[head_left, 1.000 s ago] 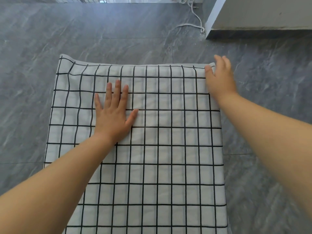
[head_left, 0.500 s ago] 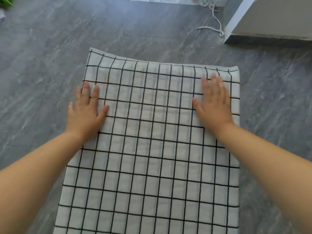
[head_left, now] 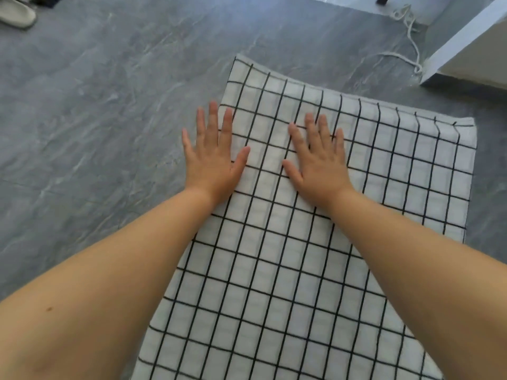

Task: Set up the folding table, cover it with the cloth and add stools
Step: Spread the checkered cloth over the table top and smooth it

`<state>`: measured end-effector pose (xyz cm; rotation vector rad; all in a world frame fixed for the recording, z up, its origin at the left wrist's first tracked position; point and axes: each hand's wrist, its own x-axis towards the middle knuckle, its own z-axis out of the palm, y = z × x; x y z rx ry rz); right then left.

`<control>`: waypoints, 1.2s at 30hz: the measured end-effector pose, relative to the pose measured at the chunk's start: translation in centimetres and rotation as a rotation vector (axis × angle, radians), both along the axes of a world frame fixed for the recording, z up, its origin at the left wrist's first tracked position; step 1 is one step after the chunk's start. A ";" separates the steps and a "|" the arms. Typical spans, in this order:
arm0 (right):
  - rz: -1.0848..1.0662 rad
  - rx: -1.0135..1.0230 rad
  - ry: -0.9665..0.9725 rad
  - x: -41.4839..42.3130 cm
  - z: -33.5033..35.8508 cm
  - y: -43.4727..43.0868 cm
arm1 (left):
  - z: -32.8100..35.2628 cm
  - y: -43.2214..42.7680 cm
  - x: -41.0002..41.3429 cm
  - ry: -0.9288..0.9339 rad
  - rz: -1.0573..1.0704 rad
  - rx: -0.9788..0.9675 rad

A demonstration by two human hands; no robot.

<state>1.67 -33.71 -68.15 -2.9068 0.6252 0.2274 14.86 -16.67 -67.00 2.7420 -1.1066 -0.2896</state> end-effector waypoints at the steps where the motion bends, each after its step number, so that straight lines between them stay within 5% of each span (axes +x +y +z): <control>1: 0.003 -0.018 -0.032 -0.1 0.4 0.3 | 0.5 0.6 -0.4 -0.030 -0.062 -0.039; 7: -0.189 0.147 -0.322 -6.8 3.2 4.9 | 1.6 4.7 -8.3 -0.059 -0.469 0.057; 13: -0.512 0.115 -0.137 -17.7 3.1 9.5 | 1.3 5.7 -15.2 0.006 -0.583 0.070; 16: -0.503 0.062 0.053 -21.0 1.2 10.2 | -0.1 5.4 -17.6 0.027 -0.595 0.152; 21: -0.500 0.076 -0.169 -22.4 2.4 10.8 | 0.0 5.5 -18.1 -0.046 -0.591 0.115; 25: -0.792 0.051 -0.386 -26.6 4.3 13.7 | 2.0 6.7 -21.4 -0.032 -0.751 -0.043; 29: -1.092 0.083 -0.241 -34.3 3.3 18.1 | 1.7 9.8 -27.9 0.005 -0.883 0.044; 32: -1.076 0.219 -0.092 -38.5 1.7 20.5 | 0.1 11.5 -31.4 -0.004 -0.945 0.129; 36: -0.851 0.329 -0.226 -41.5 1.5 20.4 | -0.9 11.9 -32.6 -0.070 -0.933 0.194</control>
